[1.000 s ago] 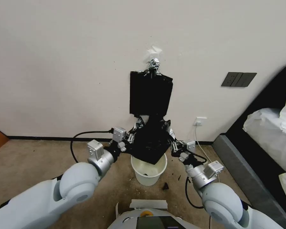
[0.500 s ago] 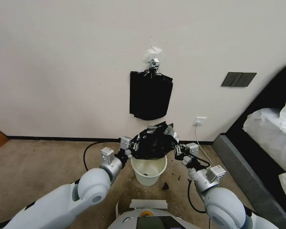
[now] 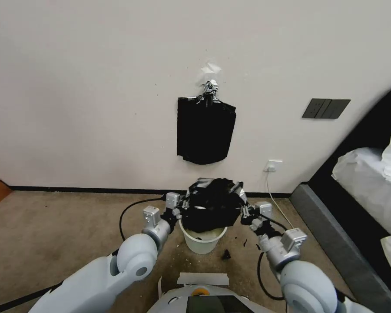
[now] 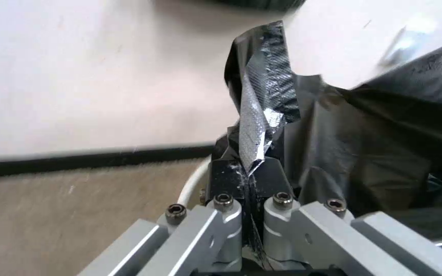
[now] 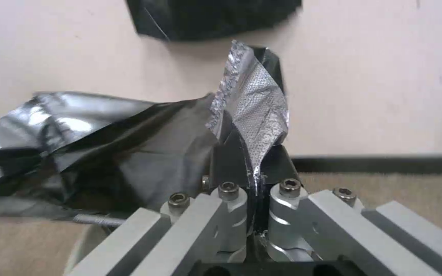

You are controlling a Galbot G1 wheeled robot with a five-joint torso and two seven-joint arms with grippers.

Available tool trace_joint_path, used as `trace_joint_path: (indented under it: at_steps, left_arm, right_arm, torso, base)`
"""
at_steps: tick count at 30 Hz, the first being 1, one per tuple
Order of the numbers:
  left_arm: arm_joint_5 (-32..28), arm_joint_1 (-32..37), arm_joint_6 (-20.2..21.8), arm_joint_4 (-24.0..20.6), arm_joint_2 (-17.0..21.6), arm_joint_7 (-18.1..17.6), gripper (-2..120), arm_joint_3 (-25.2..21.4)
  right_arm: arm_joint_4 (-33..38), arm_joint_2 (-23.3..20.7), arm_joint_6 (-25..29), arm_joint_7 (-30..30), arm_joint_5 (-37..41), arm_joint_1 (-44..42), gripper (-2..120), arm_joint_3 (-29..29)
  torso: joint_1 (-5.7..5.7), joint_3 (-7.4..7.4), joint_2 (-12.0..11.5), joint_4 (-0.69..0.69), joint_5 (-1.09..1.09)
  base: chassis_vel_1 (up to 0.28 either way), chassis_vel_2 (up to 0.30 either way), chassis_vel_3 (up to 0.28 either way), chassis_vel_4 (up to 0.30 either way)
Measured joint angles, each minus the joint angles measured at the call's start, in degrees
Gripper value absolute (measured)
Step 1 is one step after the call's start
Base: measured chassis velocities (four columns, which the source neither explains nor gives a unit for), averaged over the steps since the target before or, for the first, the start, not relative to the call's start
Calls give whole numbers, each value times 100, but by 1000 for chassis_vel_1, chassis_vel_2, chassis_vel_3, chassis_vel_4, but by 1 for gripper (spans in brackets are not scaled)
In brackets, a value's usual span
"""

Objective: Place a trash bag onto the trash bin.

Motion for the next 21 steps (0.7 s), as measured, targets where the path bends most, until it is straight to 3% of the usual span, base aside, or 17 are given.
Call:
trace_joint_path:
  at_steps: [7,21]
  left_arm:
    - [616,652,-22,184,-512,35,0,-160]
    - [1449,2086,-110,-1,-897,113,0,-509]
  right_arm:
    - [-606,378,8,28,40,12,0,-282]
    - [-827,665,-6,354,-529,-398,0,-566]
  torso:
    - [0,0,0,-1,0]
    - [0,0,0,0,0]
  base:
    - [0,0,0,0]
    - [0,0,0,0]
